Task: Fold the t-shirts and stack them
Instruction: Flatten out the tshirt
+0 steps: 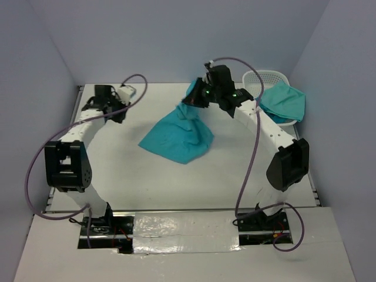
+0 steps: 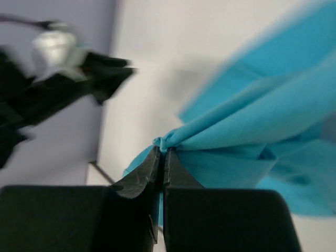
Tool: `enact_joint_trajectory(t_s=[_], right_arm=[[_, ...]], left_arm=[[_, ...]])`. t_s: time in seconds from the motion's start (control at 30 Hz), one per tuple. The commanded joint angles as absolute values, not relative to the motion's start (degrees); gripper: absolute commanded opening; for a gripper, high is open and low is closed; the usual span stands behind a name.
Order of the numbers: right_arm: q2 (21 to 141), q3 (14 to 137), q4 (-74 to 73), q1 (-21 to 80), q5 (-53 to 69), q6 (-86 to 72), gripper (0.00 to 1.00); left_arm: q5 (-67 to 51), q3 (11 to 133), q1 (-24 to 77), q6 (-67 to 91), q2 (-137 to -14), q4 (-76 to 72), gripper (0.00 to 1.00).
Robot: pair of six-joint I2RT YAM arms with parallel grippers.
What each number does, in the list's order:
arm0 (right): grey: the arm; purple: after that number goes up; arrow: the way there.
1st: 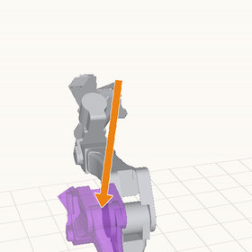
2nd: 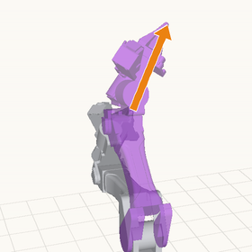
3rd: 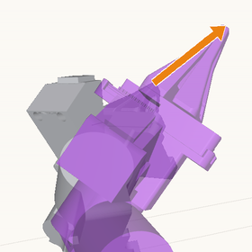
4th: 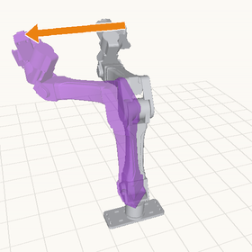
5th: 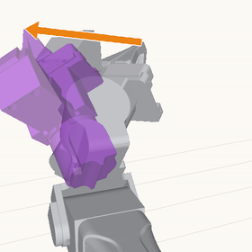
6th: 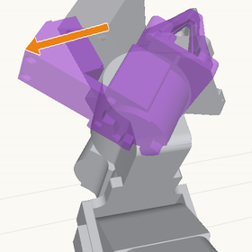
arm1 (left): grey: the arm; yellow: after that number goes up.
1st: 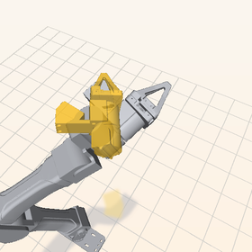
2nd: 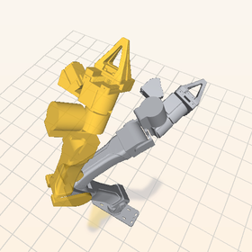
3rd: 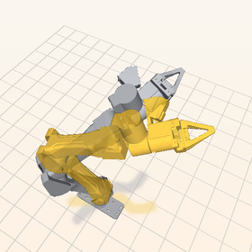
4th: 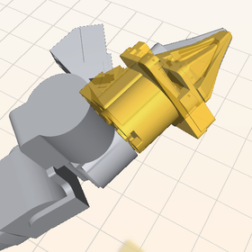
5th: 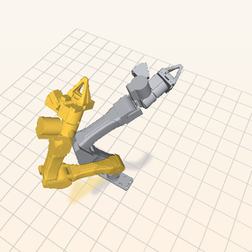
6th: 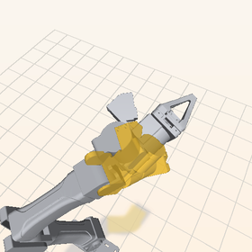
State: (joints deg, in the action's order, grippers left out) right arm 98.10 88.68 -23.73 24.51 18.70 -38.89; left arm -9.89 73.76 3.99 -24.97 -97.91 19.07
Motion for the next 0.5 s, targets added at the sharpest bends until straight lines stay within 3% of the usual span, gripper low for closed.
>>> enact_joint_trajectory(t_s=[0.0,0.1,0.2,0.4,0.47], right_arm=[[92.99,106.24,-19.60,33.47,14.34,-39.10,0.00],[89.66,105.84,-13.47,37.79,7.07,-48.57,0.00],[82.28,91.61,-1.87,38.32,-2.06,-62.11,0.00],[78.75,76.31,-10.10,34.64,-10.82,-75.92,0.00],[78.84,69.63,-11.07,33.49,-7.40,-79.09,0.14]], left_arm=[[-12.30,77.06,-2.96,-19.52,-93.42,18.53,0.36],[-16.08,88.12,-10.79,-17.23,-96.05,21.70,0.37],[-13.63,91.40,-13.71,-19.77,-97.81,21.44,0.37],[-16.61,103.61,-12.05,-18.11,-105.11,30.05,0.38],[-16.44,103.71,-10.73,-18.37,-105.47,30.32,0.39]])
